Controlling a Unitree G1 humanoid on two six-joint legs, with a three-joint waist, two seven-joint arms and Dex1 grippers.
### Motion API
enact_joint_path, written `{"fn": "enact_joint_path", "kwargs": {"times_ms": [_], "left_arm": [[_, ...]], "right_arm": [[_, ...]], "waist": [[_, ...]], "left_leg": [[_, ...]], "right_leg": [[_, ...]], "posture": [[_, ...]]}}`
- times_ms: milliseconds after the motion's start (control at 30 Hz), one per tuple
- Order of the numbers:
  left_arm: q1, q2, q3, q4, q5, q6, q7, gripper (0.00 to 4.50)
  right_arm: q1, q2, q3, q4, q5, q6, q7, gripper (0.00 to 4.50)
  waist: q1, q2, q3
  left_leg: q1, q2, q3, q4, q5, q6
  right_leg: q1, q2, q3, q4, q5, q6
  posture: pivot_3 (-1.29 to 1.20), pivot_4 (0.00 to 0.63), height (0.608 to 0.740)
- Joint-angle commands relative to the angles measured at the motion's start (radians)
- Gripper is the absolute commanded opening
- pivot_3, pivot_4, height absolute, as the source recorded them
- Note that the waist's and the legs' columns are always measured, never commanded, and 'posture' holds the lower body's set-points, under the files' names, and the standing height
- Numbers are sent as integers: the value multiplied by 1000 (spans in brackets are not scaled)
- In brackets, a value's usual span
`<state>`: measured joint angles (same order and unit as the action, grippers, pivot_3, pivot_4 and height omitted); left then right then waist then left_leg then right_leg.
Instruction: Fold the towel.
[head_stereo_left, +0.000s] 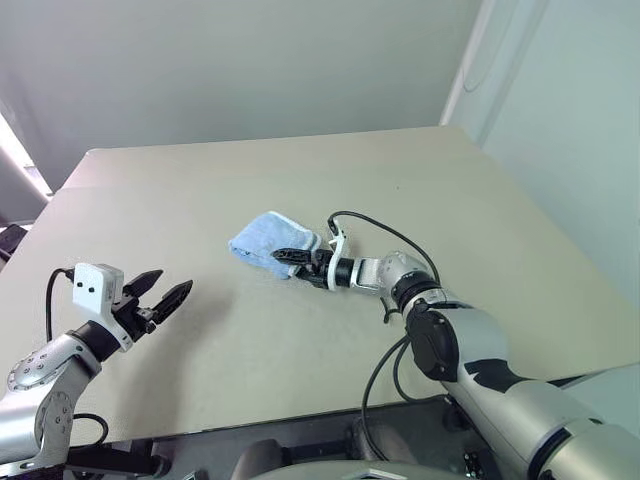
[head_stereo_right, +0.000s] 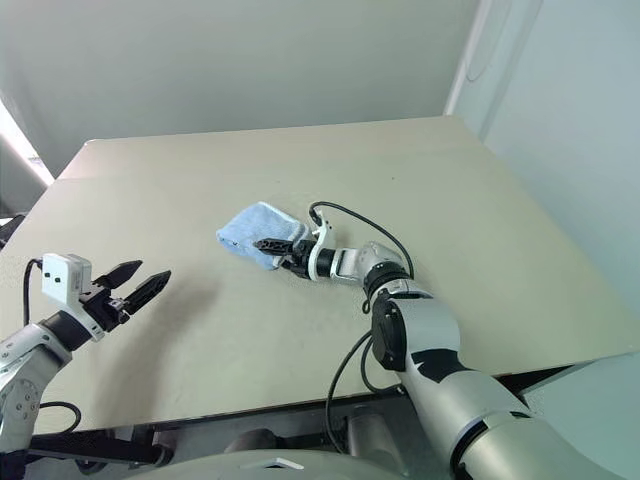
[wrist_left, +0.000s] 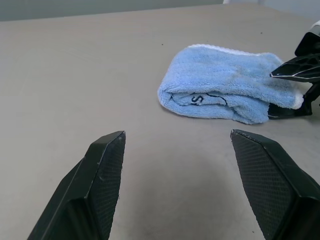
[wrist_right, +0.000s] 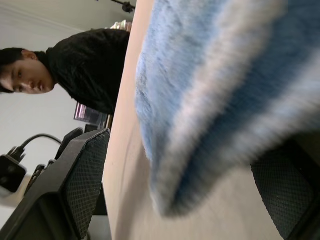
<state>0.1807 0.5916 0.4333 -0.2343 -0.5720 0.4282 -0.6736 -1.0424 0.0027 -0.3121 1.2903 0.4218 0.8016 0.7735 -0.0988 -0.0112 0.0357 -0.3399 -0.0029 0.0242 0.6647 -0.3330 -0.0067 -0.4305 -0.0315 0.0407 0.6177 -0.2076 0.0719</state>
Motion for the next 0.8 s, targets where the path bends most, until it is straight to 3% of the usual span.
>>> {"fn": "enact_joint_path", "kwargs": {"times_ms": [33,100,167,267,333,400,500,667,800], "left_arm": [[-29,22,-1,4,3,0,-11,3571],[-27,27,-5,6,3,2,-19,3571],[-31,26,-15,7,4,5,-22,3571],[-31,28,-15,17,7,0,-30,3571],[-35,23,-23,19,19,-9,-21,3571],[-31,25,-16,27,20,-12,-27,3571],[-21,30,-6,44,30,-28,-37,3571],[13,26,8,35,41,-42,-36,3571],[103,18,9,-36,25,-12,-39,3571]], "right_arm": [[-22,-54,64,-84,-37,48,119,4477],[6,-102,129,-167,-53,98,226,4477],[124,-193,263,-430,-68,119,361,4477],[318,-289,395,-803,-80,75,408,4477],[517,-298,335,-1049,-101,-248,348,4477],[630,-275,281,-1172,-100,-448,292,4477],[708,-329,339,-1254,-114,-463,318,4477],[782,-400,370,-1254,-133,-594,355,4477],[774,-455,353,-1165,-151,-701,379,4477]], "waist": [[0,0,0],[1,0,0],[6,0,0],[19,0,0],[26,0,0],[27,1,1],[27,5,3],[31,-4,2],[29,-3,3]], "left_leg": [[0,0,0,0,0,0],[0,0,0,0,0,0],[0,0,0,0,0,0],[0,-1,-1,0,-1,1],[-1,-1,-2,-1,-1,2],[0,0,-1,-1,-2,1],[1,0,4,0,-2,1],[6,0,4,4,-2,1],[4,0,5,3,-2,1]], "right_leg": [[0,0,0,0,0,0],[0,0,0,0,0,0],[0,1,0,0,0,0],[1,1,-2,-2,-1,3],[1,2,-2,-2,-2,3],[0,3,-1,-2,-3,3],[0,5,2,-1,-3,3],[7,5,2,-1,-7,3],[5,4,3,-2,-7,3]], "posture": [[0,0,740],[0,0,740],[0,0,740],[0,0,740],[0,0,740],[0,0,740],[0,0,740],[0,0,740],[0,0,740]]}}
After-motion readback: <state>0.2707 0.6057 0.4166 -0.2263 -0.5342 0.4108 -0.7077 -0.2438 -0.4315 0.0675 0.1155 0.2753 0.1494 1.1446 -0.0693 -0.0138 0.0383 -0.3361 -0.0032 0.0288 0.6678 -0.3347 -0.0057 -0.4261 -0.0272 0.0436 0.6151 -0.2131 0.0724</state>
